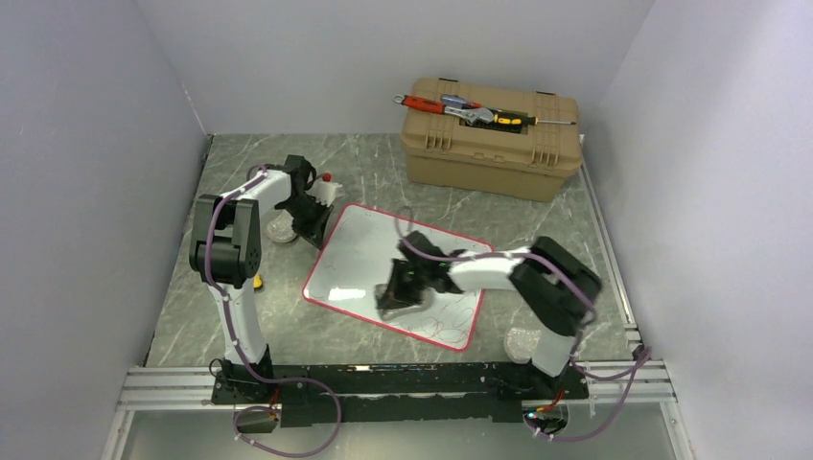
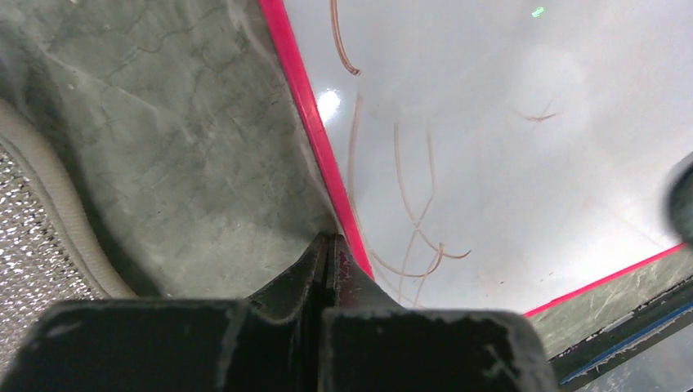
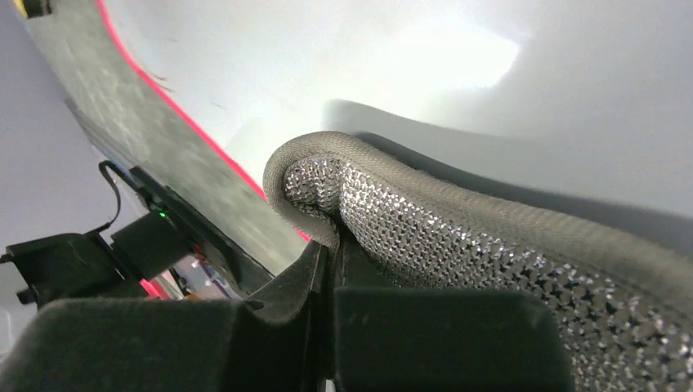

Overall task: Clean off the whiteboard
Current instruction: Hold the whiteboard at the center of the board.

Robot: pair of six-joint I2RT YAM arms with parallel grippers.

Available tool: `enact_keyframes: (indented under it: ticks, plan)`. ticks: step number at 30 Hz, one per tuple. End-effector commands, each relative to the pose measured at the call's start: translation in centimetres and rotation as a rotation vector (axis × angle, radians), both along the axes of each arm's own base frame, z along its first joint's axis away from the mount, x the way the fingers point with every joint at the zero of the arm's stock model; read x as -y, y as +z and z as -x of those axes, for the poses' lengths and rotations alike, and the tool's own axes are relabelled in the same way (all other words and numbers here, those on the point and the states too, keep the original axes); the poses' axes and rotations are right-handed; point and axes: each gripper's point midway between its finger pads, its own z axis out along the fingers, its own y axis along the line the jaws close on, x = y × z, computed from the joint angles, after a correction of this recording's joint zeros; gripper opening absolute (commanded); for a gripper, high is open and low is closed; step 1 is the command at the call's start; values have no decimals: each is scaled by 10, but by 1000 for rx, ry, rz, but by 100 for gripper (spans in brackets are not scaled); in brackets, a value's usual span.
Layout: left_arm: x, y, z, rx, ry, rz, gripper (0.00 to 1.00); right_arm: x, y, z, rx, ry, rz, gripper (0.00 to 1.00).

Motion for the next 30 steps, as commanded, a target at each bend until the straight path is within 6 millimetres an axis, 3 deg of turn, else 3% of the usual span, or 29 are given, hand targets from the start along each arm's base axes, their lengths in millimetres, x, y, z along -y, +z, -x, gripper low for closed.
enact_keyframes:
  ticks: [1, 3, 6, 8, 14, 16, 19, 22, 27, 30]
  plan:
    - [8, 7, 5, -2, -8, 32, 4, 119, -46, 35, -72, -128, 297, 0]
    - [7, 5, 6, -1, -9, 29, 4, 132, -42, 41, -46, -137, 314, 0]
    - [7, 3, 8, -3, -9, 24, 4, 121, -42, 37, -36, -140, 287, 0]
    - [5, 2, 9, -7, -10, 18, 4, 95, -42, 28, -26, -110, 262, 0]
    - [7, 11, 9, -11, -4, 27, 4, -22, -50, -2, 12, 89, 202, 0]
    - [8, 22, 6, 0, 0, 33, 4, -44, -51, -14, 23, 119, 197, 0]
    - [4, 46, -2, 55, 9, 41, 11, -42, -53, -27, 51, 112, 206, 0]
    - [4, 60, -6, 82, 11, 56, 21, -35, -41, -38, 76, 106, 146, 0]
    - [18, 63, -6, 65, 1, 98, 22, -28, 16, -49, 145, 110, 35, 0]
    - [26, 54, -4, 39, -12, 104, 15, -1, 46, -61, 155, 35, 66, 0]
